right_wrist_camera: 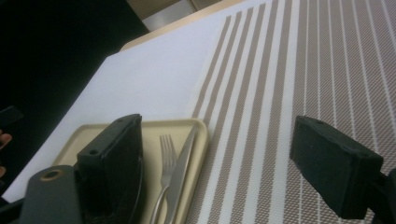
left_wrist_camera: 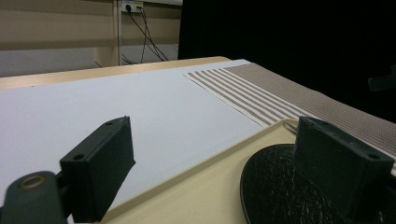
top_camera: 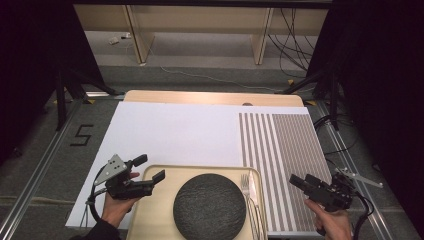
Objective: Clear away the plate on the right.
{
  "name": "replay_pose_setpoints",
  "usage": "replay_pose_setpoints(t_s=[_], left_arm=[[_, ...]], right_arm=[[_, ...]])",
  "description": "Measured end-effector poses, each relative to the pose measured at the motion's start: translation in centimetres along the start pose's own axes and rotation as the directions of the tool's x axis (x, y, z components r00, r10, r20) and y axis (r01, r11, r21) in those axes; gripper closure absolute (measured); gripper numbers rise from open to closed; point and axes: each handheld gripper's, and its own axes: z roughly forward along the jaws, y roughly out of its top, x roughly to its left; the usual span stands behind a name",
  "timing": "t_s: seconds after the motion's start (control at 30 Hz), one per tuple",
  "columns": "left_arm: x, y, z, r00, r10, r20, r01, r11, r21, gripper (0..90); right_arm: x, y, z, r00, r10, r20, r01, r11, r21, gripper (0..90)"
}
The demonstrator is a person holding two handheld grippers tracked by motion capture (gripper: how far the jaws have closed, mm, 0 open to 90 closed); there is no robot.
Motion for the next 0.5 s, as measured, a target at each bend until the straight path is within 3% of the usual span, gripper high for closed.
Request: replay_pose_setpoints(t_s=[0.23, 0.37, 0.43, 0.47, 0.5], left_arm=[[0.0, 0.0, 0.0, 1.0000, 0.004, 0.002, -0.004, 1.0000, 0.000, 11.9], [0.0, 0.0, 0.0, 1.0000, 0.002, 0.001, -0.002, 1.0000, -0.001, 11.9], [0.0, 0.0, 0.0, 1.0000, 0.003, 0.002, -0.003, 1.0000, -0.001, 12.0], [0.0, 0.0, 0.0, 1.0000, 0.003, 0.002, -0.003, 1.0000, -0.001, 11.9], [0.0, 0.0, 0.0, 1.0000, 0.005, 0.002, -0.005, 1.0000, 0.000, 12.0]], right_arm=[[0.7, 0.1, -0.5, 0.9969, -0.065, 0.044, 0.067, 0.996, -0.052, 17.0], [0.8, 0.1, -0.6, 0.9885, -0.137, 0.063, 0.142, 0.986, -0.086, 17.0], [1.0, 0.1, -0.8, 0.9863, -0.150, 0.068, 0.156, 0.984, -0.088, 16.9], [1.0, 0.0, -0.8, 0.9809, -0.179, 0.076, 0.187, 0.977, -0.104, 16.9], [1.2, 0.0, -1.0, 0.9805, -0.180, 0.078, 0.187, 0.978, -0.093, 16.7]])
